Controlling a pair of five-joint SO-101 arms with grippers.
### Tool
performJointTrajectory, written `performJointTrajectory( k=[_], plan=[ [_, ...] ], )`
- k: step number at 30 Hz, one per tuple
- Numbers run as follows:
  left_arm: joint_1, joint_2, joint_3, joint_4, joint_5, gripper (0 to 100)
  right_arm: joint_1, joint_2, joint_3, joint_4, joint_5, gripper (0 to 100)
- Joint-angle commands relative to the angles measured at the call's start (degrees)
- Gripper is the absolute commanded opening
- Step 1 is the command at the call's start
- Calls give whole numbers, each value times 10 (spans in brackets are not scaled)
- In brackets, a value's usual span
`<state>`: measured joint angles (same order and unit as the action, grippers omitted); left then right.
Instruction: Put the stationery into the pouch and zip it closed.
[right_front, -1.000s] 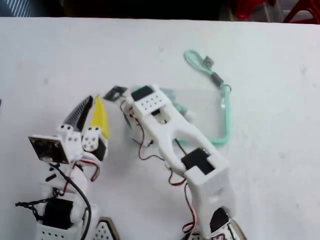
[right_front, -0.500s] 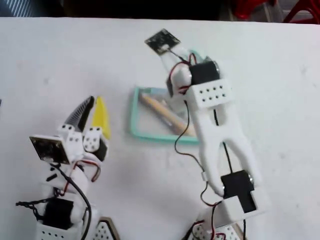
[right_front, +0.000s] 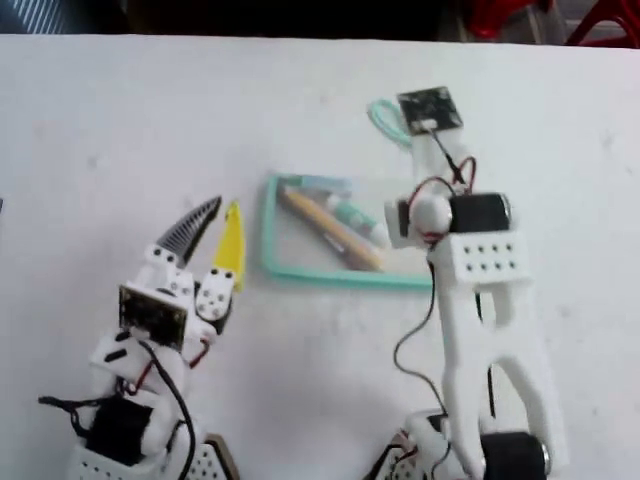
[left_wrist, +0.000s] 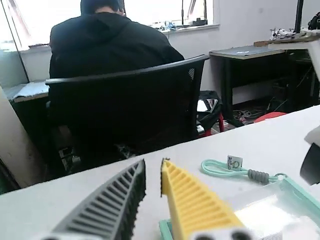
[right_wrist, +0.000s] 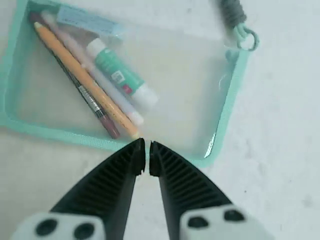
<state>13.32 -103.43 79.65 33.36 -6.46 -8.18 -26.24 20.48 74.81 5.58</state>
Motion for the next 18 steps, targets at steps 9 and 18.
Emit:
performJointTrajectory(
  k=[9,18],
  plan=[
    [-78,111,-275,152,-54,83,33,-303,-85,27,0,21],
    [-79,373,-658,434,-49,83,-83,-532,-155,45,-4,19]
  ],
)
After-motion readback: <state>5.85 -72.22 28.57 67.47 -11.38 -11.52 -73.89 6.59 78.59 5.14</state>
